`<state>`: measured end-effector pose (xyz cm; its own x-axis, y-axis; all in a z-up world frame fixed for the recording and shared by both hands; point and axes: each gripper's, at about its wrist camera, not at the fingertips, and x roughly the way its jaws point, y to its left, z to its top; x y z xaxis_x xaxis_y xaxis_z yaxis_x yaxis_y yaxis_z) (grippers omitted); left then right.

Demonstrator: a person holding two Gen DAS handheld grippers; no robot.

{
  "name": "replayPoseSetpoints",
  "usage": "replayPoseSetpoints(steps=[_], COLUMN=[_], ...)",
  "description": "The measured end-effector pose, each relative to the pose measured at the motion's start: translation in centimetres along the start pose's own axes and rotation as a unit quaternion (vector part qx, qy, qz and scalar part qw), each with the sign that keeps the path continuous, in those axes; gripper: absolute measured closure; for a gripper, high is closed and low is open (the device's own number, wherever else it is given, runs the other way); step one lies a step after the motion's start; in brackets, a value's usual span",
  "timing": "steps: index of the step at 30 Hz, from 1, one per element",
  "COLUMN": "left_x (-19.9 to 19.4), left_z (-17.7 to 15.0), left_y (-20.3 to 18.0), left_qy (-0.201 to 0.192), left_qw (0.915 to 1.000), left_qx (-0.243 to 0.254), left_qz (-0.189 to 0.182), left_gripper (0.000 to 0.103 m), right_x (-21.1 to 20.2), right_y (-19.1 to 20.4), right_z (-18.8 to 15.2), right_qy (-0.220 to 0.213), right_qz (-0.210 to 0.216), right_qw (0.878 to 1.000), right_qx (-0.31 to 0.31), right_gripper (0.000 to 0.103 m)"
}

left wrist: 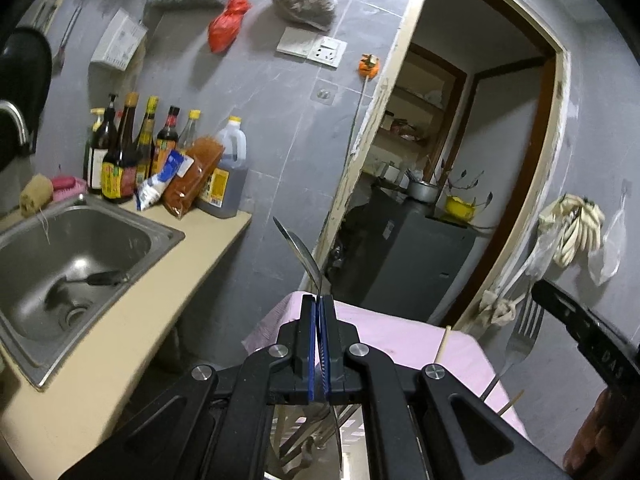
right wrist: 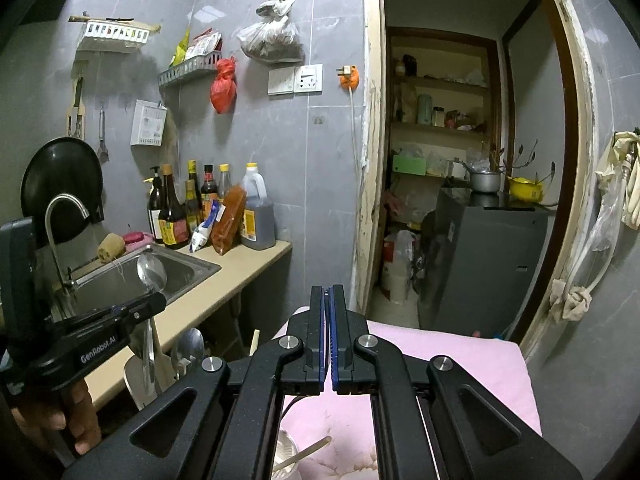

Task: Organize utensils
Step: 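Carry the spoon in the left tool while the right tool carries the fork to the holder, then open the left tool over the holder while the right tool releases the fork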

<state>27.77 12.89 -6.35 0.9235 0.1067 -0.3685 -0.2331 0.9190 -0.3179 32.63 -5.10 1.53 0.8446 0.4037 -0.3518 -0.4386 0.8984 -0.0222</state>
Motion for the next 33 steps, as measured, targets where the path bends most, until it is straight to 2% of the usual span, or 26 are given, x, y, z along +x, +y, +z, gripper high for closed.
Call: replayPoseSetpoints(steps=[14, 24, 33], left_x=[0.0, -0.3, -0.9], left_z=[-0.9, -1.3, -2.1], left_y=[-0.6, -0.5, 0.1], left_qy=[0.009, 0.011, 0.030], left_qw=[0.9994, 0.9995, 0.9990], left_qx=[0.026, 0.027, 0.032], left_qz=[0.020, 0.016, 0.010], left_gripper=[0.100, 0.100, 0.100], right_x=[0.5, 0.7, 0.3], right_y=[0.6, 1.1, 1.3], right_z=[-1.1, -2.2, -3.1], right_qy=[0.010, 0.029, 0.041], right_qz=[0.005, 0.020, 0.027], right_qw=[1.000, 0.999, 0.999], right_qx=[-0.006, -0.004, 0.003], right_gripper=[0.101, 0.100, 0.100])
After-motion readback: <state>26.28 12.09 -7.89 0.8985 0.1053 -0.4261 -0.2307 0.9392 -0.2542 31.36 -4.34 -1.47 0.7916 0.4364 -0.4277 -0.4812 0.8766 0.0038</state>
